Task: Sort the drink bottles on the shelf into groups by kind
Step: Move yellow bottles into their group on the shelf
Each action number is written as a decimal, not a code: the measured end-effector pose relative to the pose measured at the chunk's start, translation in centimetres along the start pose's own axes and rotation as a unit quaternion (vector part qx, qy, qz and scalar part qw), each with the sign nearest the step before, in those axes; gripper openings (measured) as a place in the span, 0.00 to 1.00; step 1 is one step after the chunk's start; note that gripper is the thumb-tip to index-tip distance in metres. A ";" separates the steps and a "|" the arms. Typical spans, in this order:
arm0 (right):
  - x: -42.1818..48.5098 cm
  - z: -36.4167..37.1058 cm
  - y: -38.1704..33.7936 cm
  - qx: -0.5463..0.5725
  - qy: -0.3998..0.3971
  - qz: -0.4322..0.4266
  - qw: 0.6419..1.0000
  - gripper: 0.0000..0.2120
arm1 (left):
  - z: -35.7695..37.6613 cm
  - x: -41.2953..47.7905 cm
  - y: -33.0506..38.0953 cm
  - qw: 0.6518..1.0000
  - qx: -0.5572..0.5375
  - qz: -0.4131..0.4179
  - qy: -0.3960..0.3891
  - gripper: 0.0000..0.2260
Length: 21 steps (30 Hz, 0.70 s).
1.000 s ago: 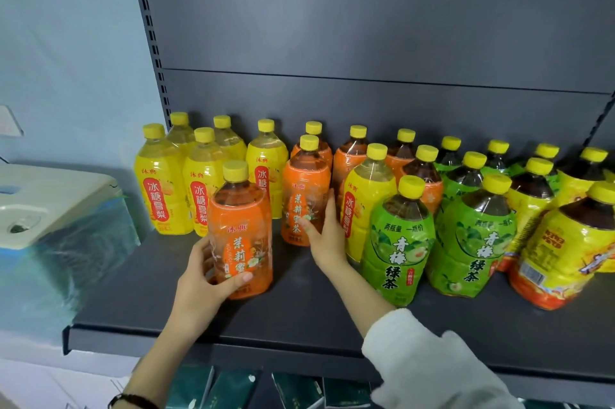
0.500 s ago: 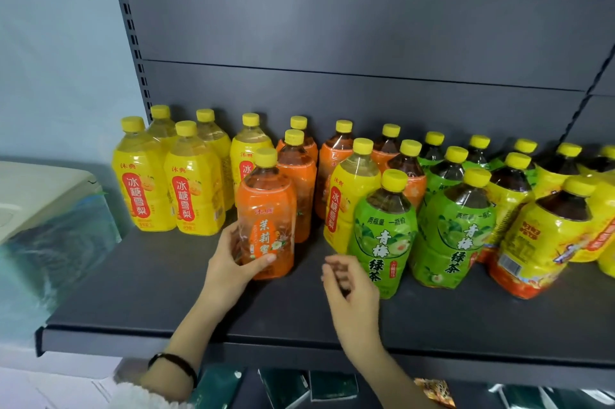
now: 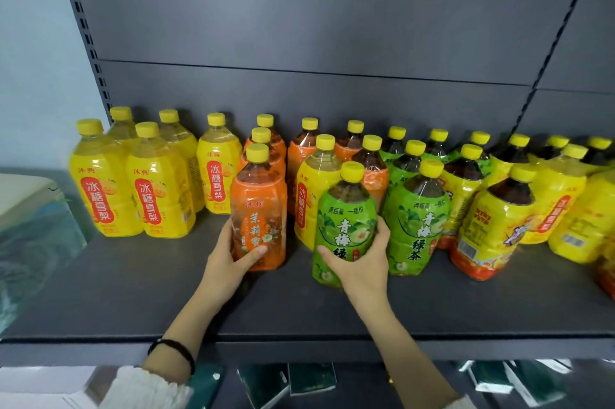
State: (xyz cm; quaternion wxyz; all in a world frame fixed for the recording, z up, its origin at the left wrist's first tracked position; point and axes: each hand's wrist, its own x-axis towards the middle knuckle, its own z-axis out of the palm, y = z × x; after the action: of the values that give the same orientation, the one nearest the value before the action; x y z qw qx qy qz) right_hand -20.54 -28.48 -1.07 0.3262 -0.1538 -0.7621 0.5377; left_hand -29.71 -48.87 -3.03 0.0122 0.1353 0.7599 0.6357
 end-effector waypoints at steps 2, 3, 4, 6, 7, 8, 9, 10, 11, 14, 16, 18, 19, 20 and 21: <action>-0.2 -0.5 0.1 -0.003 0.018 -0.002 1.000 0.52 | 0.1 -0.3 0.1 1.000 0.010 -0.005 0.022 0.36; -0.5 -1.0 0.2 -0.004 0.029 -0.004 1.000 0.51 | 0.2 -0.4 0.2 0.999 0.013 -0.005 0.036 0.37; -0.7 -1.7 0.4 -0.005 0.040 -0.004 0.999 0.51 | 0.4 -0.6 0.3 0.999 0.014 -0.004 0.052 0.37; -0.9 -3.0 0.7 -0.007 0.056 0.001 0.998 0.52 | 0.8 -1.2 0.4 0.994 0.032 0.009 0.106 0.34; -1.0 -3.7 0.8 -0.009 0.061 0.000 0.998 0.52 | 1.1 -1.5 0.6 0.988 0.051 0.022 0.144 0.33; -1.1 -4.4 1.0 -0.013 0.066 -0.002 0.998 0.52 | 1.5 -2.0 0.7 0.980 0.072 0.033 0.183 0.29; -1.1 -5.0 1.2 -0.018 0.072 -0.001 0.997 0.52 | 2.0 -2.6 0.9 0.969 0.095 0.044 0.222 0.24; -1.1 -5.5 1.4 -0.022 0.081 0.004 0.996 0.52 | 2.7 -3.3 1.3 0.961 0.109 0.055 0.249 0.18; -1.0 -6.0 1.6 -0.025 0.092 0.010 0.995 0.52 | 3.4 -4.0 1.5 0.956 0.125 0.068 0.257 0.14; -0.3 -7.9 2.2 -0.019 0.115 0.009 0.993 0.53 | 6.3 -5.5 2.8 0.963 0.177 0.121 0.166 0.09; 0.2 -9.1 2.5 -0.013 0.105 0.005 0.994 0.53 | 8.4 -5.0 3.8 0.982 0.124 0.117 0.079 0.08; 0.5 -9.7 2.7 -0.012 0.085 0.003 0.996 0.53 | 10.2 -3.2 4.5 0.994 0.044 0.090 0.032 0.18; 0.5 -9.8 2.9 -0.011 0.078 0.004 0.997 0.53 | 10.9 -2.2 4.8 0.996 0.021 0.085 0.027 0.22; 0.5 -9.9 3.0 -0.010 0.074 0.006 0.997 0.52 | 11.5 -1.1 4.9 0.996 0.008 0.086 0.031 0.27; 0.6 -10.0 3.2 -0.008 0.072 0.006 0.997 0.52 | 12.0 -0.1 4.9 0.996 0.010 0.081 0.040 0.32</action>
State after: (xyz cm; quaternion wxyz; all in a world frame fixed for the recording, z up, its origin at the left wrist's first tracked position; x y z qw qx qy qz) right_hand -14.70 -19.79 -1.71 0.3756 -0.1993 -0.7400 0.5212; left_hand -26.43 -36.57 -0.62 -0.0706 0.1710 0.7528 0.6317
